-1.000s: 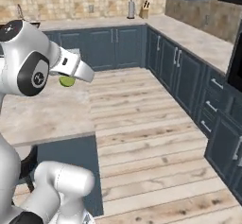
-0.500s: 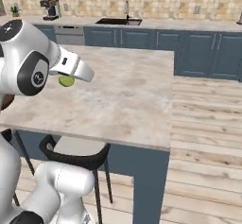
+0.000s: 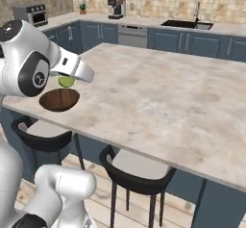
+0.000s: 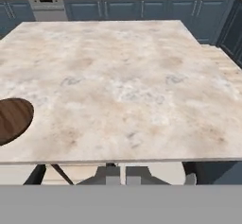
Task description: There is a bowl on the dining counter. Grab a lemon wedge from the fridge and place it in the bowl. Then get the liquor bottle and glass cup from the cabinet and place them next to the bowl.
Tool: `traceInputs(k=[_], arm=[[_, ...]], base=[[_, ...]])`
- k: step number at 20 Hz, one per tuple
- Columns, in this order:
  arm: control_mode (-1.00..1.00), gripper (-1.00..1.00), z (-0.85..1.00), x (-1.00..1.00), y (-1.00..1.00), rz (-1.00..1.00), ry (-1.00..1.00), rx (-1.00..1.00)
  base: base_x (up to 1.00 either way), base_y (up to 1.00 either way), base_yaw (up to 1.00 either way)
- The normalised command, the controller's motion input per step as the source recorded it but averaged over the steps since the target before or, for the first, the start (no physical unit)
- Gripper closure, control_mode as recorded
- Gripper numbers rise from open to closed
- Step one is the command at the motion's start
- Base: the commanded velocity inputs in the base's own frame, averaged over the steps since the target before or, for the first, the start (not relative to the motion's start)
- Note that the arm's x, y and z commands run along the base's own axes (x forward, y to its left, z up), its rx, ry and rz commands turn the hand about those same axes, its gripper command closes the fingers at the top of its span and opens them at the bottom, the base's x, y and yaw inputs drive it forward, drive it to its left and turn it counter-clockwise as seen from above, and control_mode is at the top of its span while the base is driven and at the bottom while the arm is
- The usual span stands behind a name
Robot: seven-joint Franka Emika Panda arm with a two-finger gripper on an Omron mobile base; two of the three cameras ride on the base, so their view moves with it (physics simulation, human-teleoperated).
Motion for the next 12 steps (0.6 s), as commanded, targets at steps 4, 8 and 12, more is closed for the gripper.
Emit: traceInputs(k=[4,8,12], arm=[[1.0,1.0,0.0,0.0,0.0,0.0,0.0,0.0],[1.0,1.0,0.0,0.0,0.0,0.0,0.0,0.0],[1.0,1.0,0.0,0.0,0.0,0.0,0.0,0.0]], base=[[0.0,1.0,0.15],[0.05,1.0,0.03],[0.28,0.9,-0.01]])
